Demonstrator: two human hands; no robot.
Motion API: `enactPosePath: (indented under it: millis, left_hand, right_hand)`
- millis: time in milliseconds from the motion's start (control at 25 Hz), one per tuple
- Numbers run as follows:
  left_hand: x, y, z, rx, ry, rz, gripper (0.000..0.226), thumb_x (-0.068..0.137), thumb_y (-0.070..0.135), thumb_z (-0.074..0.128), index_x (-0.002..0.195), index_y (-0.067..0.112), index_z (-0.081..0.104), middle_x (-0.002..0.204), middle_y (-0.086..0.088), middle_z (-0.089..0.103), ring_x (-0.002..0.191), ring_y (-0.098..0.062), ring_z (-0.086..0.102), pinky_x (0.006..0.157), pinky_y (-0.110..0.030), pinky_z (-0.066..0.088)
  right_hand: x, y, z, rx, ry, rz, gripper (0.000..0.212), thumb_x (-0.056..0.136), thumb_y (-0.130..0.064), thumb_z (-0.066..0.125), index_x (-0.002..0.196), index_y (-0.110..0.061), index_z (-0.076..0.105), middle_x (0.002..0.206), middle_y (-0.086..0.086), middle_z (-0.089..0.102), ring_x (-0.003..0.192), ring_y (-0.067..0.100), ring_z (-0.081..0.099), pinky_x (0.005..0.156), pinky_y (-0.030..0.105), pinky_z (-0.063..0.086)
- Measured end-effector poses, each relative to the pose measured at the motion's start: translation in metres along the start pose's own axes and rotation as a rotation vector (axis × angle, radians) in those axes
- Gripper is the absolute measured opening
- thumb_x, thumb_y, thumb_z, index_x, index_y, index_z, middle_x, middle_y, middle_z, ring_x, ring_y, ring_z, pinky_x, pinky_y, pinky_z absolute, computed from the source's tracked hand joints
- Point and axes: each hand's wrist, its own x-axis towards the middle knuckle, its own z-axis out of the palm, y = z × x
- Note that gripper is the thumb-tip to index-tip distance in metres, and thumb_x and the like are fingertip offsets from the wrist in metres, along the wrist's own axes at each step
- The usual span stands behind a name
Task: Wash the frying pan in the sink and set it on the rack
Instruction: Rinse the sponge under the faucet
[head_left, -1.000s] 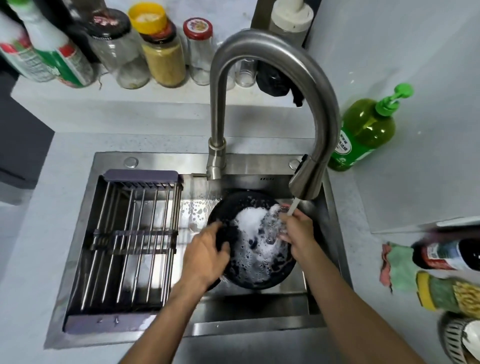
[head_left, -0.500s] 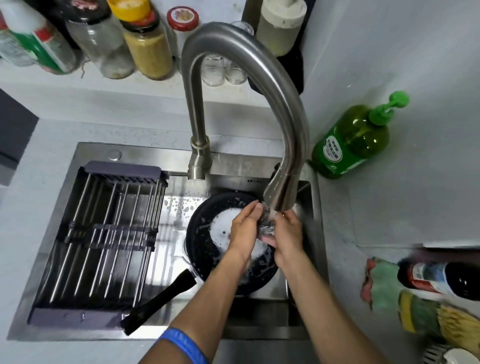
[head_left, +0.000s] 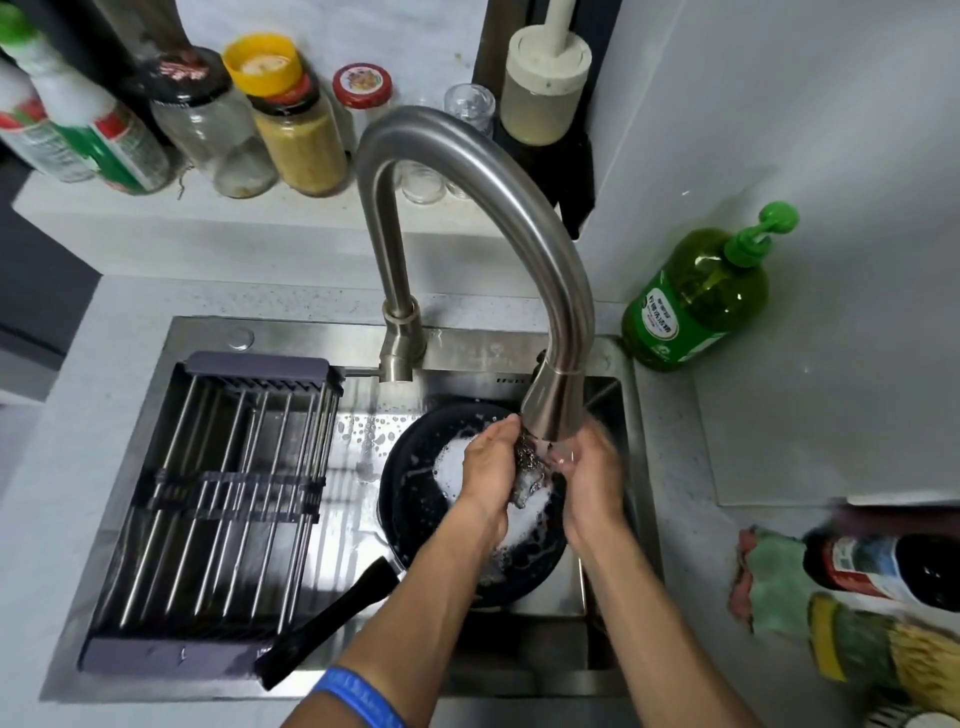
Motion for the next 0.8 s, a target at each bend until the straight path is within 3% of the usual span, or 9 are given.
enactPosePath:
  millis: [80, 160, 320, 440, 520, 600, 680, 760, 800]
  left_hand:
    - [-0.002, 0.002, -0.004, 0.045, -0.012, -0.007, 0.032, 0.093, 0.023, 0.055, 0.11, -0.002, 0.064, 0.106, -0.025, 0.068, 0.101, -0.041, 0.064, 0.095, -0.05, 0.049]
    - [-0.004, 0.0, -0.011, 0.058, -0.009, -0.016, 0.031, 0.092, 0.025, 0.055, 0.105, 0.0, 0.066, 0.105, -0.027, 0.068, 0.093, -0.04, 0.065, 0.093, -0.051, 0.049]
    - [-0.003, -0.014, -0.038, 0.084, -0.006, -0.043, 0.035, 0.086, 0.029, 0.055, 0.107, 0.004, 0.068, 0.102, -0.024, 0.069, 0.089, -0.037, 0.066, 0.09, -0.049, 0.051]
    - [-0.006, -0.026, -0.057, 0.025, -0.045, -0.096, 0.036, 0.071, 0.024, 0.058, 0.096, 0.002, 0.069, 0.095, -0.023, 0.062, 0.08, -0.033, 0.051, 0.073, -0.045, 0.042]
    - [-0.006, -0.037, -0.067, 0.001, -0.054, -0.117, 0.026, 0.072, 0.014, 0.061, 0.095, 0.008, 0.071, 0.096, -0.015, 0.069, 0.078, -0.028, 0.061, 0.066, -0.032, 0.048]
    - [-0.002, -0.046, -0.072, -0.014, -0.018, -0.107, 0.024, 0.087, 0.006, 0.056, 0.108, 0.009, 0.067, 0.099, -0.013, 0.072, 0.074, -0.022, 0.068, 0.054, -0.025, 0.05]
    - [0.003, -0.05, -0.066, -0.05, 0.003, -0.056, 0.02, 0.095, 0.007, 0.05, 0.109, 0.008, 0.064, 0.089, -0.011, 0.072, 0.06, -0.016, 0.066, 0.043, -0.02, 0.044]
    - [0.006, -0.045, -0.058, -0.099, 0.052, -0.007, 0.014, 0.095, 0.011, 0.053, 0.1, 0.01, 0.066, 0.079, -0.01, 0.07, 0.053, -0.015, 0.062, 0.041, -0.019, 0.043]
    - [0.009, -0.04, -0.054, -0.101, 0.101, -0.001, 0.014, 0.094, 0.015, 0.055, 0.091, 0.012, 0.069, 0.077, -0.01, 0.07, 0.055, -0.017, 0.063, 0.043, -0.02, 0.046]
  right_hand:
    - [-0.007, -0.025, -0.006, 0.061, -0.184, -0.137, 0.044, 0.098, -0.043, 0.049, 0.12, -0.01, 0.068, 0.121, 0.016, 0.069, 0.117, 0.031, 0.062, 0.098, 0.046, 0.048]
    - [-0.016, -0.046, -0.005, 0.002, -0.322, -0.234, 0.039, 0.1, -0.04, 0.046, 0.117, -0.016, 0.071, 0.119, 0.011, 0.071, 0.117, 0.027, 0.063, 0.102, 0.047, 0.047]
    - [-0.039, -0.045, 0.006, -0.174, -0.378, -0.244, 0.027, 0.094, -0.032, 0.052, 0.103, -0.028, 0.078, 0.105, -0.001, 0.076, 0.104, 0.016, 0.068, 0.091, 0.031, 0.049]
    - [-0.044, -0.031, 0.011, -0.117, -0.421, -0.271, 0.028, 0.092, -0.035, 0.058, 0.105, -0.02, 0.077, 0.104, 0.003, 0.076, 0.1, 0.016, 0.07, 0.084, 0.026, 0.052]
    - [-0.039, -0.015, 0.007, -0.053, -0.341, -0.213, 0.031, 0.089, -0.042, 0.059, 0.104, -0.021, 0.076, 0.108, 0.004, 0.074, 0.106, 0.019, 0.068, 0.091, 0.036, 0.051]
    - [-0.033, 0.014, -0.001, -0.047, -0.176, -0.057, 0.023, 0.09, -0.038, 0.06, 0.102, -0.024, 0.073, 0.11, 0.002, 0.073, 0.108, 0.02, 0.066, 0.097, 0.041, 0.049]
    - [-0.032, 0.047, 0.0, -0.081, -0.077, 0.12, 0.016, 0.096, -0.024, 0.058, 0.107, -0.023, 0.069, 0.103, -0.002, 0.072, 0.096, 0.016, 0.066, 0.088, 0.036, 0.051]
    - [-0.029, 0.066, 0.014, -0.091, -0.101, 0.242, 0.026, 0.098, -0.02, 0.055, 0.122, -0.015, 0.064, 0.1, 0.004, 0.07, 0.086, 0.018, 0.061, 0.07, 0.029, 0.048]
    - [-0.024, 0.07, 0.022, -0.067, -0.1, 0.285, 0.032, 0.099, -0.021, 0.052, 0.128, -0.01, 0.06, 0.104, 0.01, 0.068, 0.088, 0.023, 0.06, 0.069, 0.03, 0.046]
